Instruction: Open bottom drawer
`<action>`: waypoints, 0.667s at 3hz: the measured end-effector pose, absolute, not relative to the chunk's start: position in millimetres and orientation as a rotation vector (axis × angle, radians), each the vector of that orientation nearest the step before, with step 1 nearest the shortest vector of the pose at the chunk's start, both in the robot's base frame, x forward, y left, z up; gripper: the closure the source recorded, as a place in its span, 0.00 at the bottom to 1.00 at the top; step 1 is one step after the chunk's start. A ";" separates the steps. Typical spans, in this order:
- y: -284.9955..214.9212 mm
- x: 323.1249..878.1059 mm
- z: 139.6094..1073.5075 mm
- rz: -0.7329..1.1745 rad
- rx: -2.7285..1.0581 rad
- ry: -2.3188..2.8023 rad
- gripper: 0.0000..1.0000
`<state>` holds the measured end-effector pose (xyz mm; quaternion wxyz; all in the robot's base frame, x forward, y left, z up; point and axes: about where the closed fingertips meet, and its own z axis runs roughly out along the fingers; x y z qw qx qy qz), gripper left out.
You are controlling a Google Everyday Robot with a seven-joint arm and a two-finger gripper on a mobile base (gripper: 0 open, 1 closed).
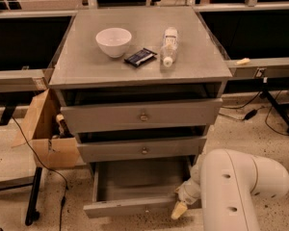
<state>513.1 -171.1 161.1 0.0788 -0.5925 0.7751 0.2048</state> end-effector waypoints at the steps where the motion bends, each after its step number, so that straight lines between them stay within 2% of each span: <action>1: -170.1 504.8 161.8 0.622 -1.783 2.311 0.00; 2: -170.1 504.8 161.8 0.622 -1.783 2.311 0.00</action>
Offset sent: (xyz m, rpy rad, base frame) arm -0.0071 0.0008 0.0006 0.0045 0.0017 0.0080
